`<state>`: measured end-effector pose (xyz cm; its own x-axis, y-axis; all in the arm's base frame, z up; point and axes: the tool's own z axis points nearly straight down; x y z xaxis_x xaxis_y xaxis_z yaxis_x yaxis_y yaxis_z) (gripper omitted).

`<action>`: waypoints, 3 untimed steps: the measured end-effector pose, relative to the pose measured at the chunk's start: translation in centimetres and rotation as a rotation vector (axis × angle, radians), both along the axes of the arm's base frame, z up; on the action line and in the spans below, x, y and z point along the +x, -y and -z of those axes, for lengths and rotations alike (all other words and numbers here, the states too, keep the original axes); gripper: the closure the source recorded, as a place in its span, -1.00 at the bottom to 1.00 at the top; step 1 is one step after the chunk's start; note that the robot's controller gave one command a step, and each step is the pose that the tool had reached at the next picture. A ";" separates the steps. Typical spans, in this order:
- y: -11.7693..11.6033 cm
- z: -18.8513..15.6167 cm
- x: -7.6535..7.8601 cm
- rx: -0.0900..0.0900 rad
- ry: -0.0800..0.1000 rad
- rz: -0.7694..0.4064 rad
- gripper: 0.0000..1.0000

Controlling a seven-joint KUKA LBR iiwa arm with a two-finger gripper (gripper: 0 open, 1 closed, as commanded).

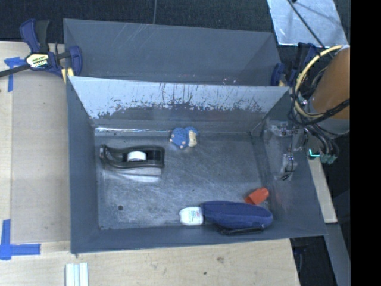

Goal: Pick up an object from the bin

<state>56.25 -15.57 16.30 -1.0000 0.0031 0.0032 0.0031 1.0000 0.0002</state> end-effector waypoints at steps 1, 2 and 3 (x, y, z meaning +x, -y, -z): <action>-2.0 7.8 -4.9 0.001 0.002 -0.209 -1.00; -1.9 7.5 -4.7 0.000 0.005 -0.211 1.00; -2.3 -4.5 -4.4 -0.004 0.016 -0.171 1.00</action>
Offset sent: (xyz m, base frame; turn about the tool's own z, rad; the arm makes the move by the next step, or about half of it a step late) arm -0.0481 0.0193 -0.0774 -0.2089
